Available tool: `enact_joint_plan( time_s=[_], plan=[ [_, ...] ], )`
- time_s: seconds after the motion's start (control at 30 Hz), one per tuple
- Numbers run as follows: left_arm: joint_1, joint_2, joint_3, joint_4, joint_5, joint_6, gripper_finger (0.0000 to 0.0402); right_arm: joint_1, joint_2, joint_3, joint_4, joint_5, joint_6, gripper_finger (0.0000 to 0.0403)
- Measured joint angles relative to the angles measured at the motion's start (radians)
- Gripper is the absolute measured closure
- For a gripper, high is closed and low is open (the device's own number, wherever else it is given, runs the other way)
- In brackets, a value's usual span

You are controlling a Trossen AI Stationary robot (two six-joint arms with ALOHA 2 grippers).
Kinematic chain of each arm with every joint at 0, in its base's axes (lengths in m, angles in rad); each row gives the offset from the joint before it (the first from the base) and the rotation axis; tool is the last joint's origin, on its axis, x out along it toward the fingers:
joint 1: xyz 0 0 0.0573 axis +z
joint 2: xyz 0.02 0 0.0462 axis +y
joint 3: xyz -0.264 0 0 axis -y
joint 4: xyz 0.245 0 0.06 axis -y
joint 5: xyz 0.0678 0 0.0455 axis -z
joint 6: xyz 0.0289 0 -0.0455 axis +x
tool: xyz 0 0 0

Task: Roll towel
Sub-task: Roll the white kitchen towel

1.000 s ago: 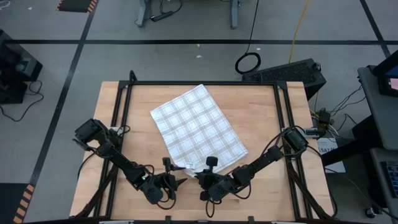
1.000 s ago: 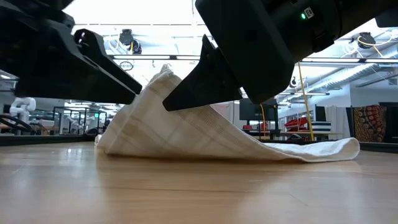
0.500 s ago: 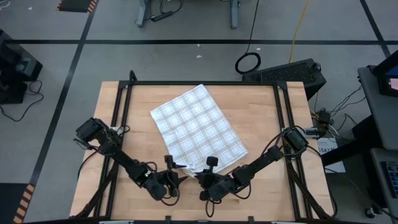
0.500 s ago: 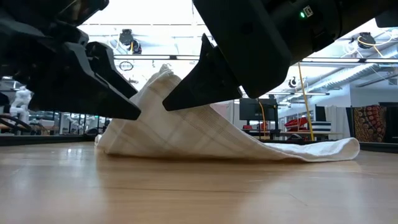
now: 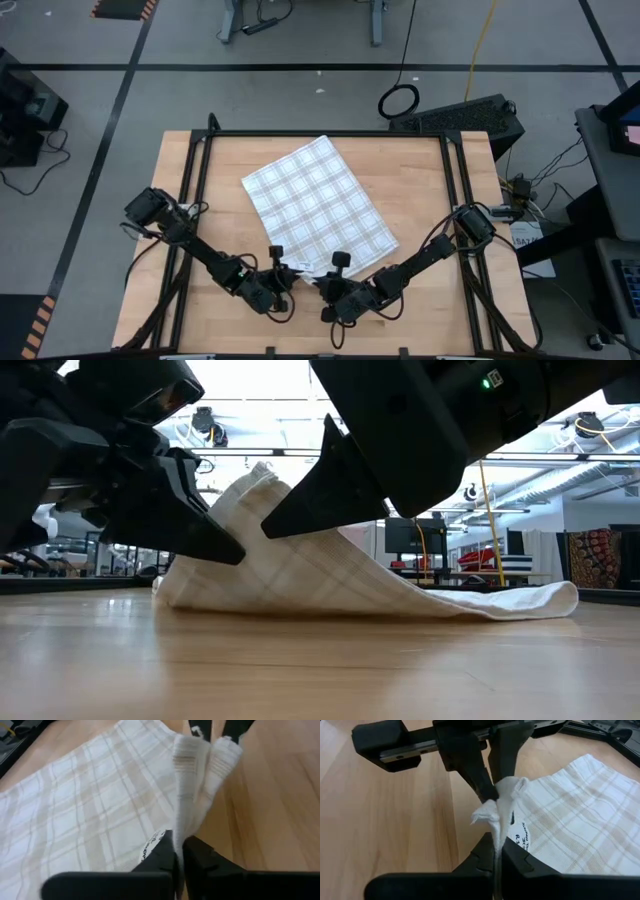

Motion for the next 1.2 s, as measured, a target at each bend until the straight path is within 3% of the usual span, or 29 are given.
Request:
enact_joint_plan(
  time_s=[0.37, 0.8, 1.0, 1.2],
  plan=[
    [0.002, 0.0, 0.0, 0.027, 0.043, 0.046, 0.0394, 0.0, 0.0, 0.0, -0.005, -0.031, -0.023, 0.0394],
    [0.048, -0.001, 0.0, 0.027, 0.176, 0.04, 0.0394, 0.001, 0.0, 0.0, -0.005, -0.058, -0.163, 0.0307],
    [0.079, -0.001, 0.0, 0.027, 0.26, 0.043, 0.0394, 0.001, 0.0, 0.0, 0.073, -0.057, -0.279, 0.0314],
    [0.096, -0.001, 0.0, 0.026, 0.287, 0.048, 0.0394, 0.001, 0.0, 0.0, 0.094, -0.057, -0.317, 0.0345]
  ],
)
